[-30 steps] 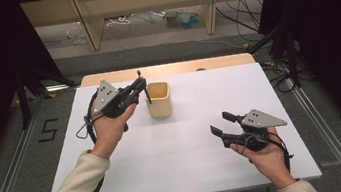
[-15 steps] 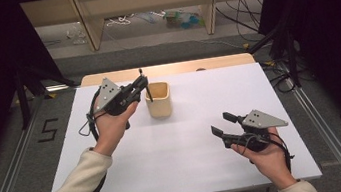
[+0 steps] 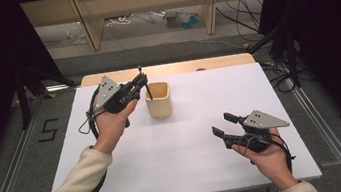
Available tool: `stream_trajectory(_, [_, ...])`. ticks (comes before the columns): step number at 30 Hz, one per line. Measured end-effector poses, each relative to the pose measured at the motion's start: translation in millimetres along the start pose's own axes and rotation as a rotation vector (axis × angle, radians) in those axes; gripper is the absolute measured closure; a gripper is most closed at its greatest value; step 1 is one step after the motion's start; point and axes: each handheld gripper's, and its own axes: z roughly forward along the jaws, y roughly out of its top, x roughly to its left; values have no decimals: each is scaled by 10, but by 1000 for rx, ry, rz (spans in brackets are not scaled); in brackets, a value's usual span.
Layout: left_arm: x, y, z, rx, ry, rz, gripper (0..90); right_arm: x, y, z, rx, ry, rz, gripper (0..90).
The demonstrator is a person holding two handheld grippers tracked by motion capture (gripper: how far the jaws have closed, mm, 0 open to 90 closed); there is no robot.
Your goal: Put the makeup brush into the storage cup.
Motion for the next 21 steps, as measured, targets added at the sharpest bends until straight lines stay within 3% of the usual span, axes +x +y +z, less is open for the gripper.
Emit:
stream_trajectory(12, [10, 10, 36, -6, -1, -1, 838, 2, -8, 0, -28, -2, 4, 359])
stream_trajectory(17, [20, 13, 57, -8, 0, -1, 838, 4, -7, -14, 0, -5, -3, 357])
stream_trajectory(21, [23, 4, 76, -2, 3, 1, 838, 3, -15, -10, -13, 1, 4, 356])
